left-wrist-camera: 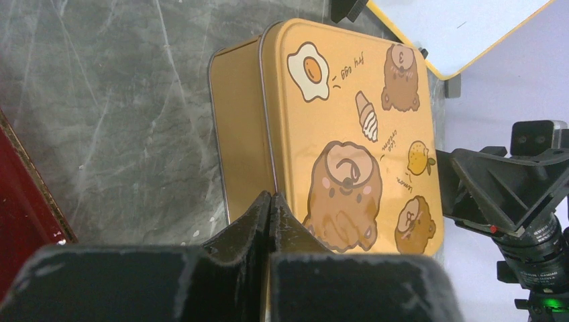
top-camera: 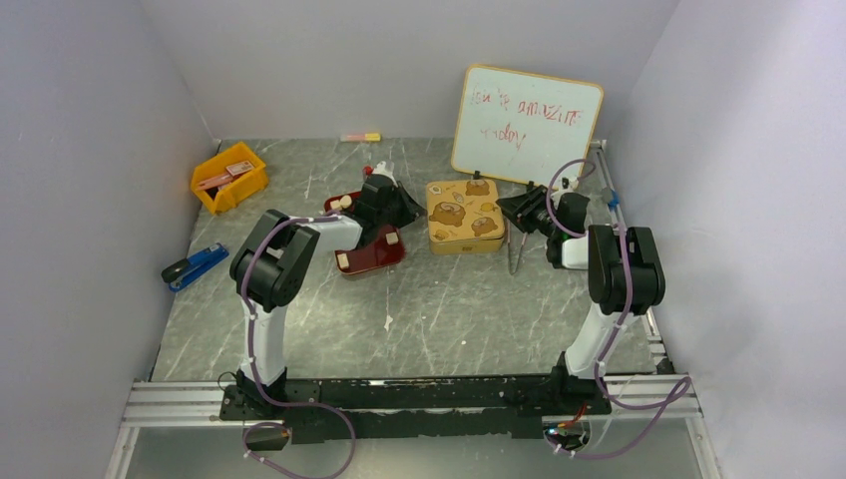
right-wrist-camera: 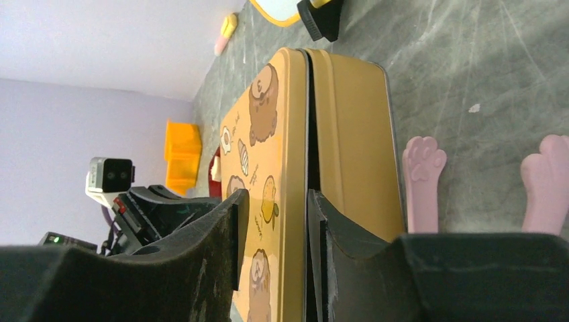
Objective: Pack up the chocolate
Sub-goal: Close the box lid on the packing box.
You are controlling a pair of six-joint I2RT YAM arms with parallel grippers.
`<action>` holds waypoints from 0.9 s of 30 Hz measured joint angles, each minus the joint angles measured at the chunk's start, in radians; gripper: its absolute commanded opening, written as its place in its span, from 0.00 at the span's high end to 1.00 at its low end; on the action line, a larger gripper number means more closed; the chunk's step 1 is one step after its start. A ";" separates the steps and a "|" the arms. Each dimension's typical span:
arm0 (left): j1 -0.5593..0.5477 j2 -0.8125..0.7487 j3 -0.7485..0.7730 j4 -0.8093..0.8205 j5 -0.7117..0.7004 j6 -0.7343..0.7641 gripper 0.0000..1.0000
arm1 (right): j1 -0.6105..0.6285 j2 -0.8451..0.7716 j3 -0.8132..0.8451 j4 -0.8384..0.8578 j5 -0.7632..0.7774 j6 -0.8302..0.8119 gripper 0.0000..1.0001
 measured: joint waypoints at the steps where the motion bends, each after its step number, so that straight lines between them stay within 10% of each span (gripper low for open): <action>1: 0.000 0.000 0.001 0.000 0.000 0.000 0.95 | 0.000 0.000 0.002 -0.008 0.004 -0.003 0.59; 27: -0.004 0.000 0.007 -0.003 -0.010 0.000 0.95 | -0.003 -0.056 0.034 -0.177 0.092 -0.125 0.58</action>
